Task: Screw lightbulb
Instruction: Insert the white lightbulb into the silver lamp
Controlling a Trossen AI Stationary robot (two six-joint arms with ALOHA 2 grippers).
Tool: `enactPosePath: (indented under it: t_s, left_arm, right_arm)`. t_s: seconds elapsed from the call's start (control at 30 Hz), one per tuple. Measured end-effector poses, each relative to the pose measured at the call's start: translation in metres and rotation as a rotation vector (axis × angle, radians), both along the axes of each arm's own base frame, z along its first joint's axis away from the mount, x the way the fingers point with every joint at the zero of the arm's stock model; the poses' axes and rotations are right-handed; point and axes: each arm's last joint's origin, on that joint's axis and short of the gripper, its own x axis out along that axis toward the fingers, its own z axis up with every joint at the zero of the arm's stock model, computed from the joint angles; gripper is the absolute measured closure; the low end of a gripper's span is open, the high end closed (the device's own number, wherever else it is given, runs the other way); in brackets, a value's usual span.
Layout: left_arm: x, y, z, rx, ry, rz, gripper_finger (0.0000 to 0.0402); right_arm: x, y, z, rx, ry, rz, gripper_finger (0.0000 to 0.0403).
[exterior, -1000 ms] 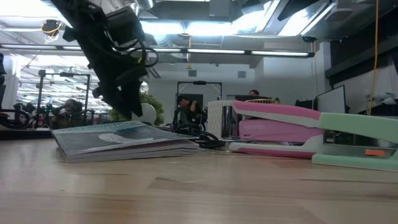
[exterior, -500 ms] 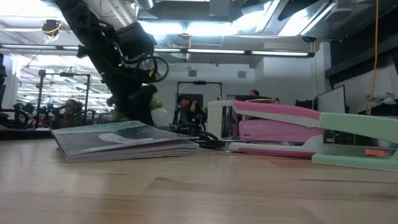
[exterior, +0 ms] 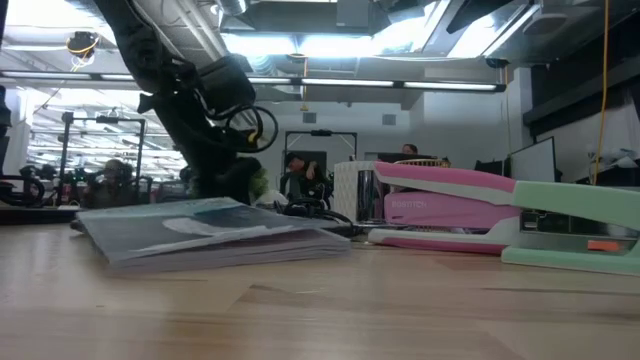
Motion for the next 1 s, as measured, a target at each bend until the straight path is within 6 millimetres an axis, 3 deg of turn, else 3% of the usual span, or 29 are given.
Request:
enactPosePath:
  t_s: [0.43, 1.0]
  left_arm:
    - [0.000, 0.001, 0.000, -0.034, -0.010, -0.022, 0.0176]
    - [-0.007, 0.017, -0.001, -0.154, -0.058, -0.016, 0.0176]
  right_arm:
    - [0.000, 0.000, 0.000, 0.000, 0.000, 0.000, 0.0203]
    - [0.000, 0.000, 0.000, 0.000, 0.000, 0.000, 0.0203]
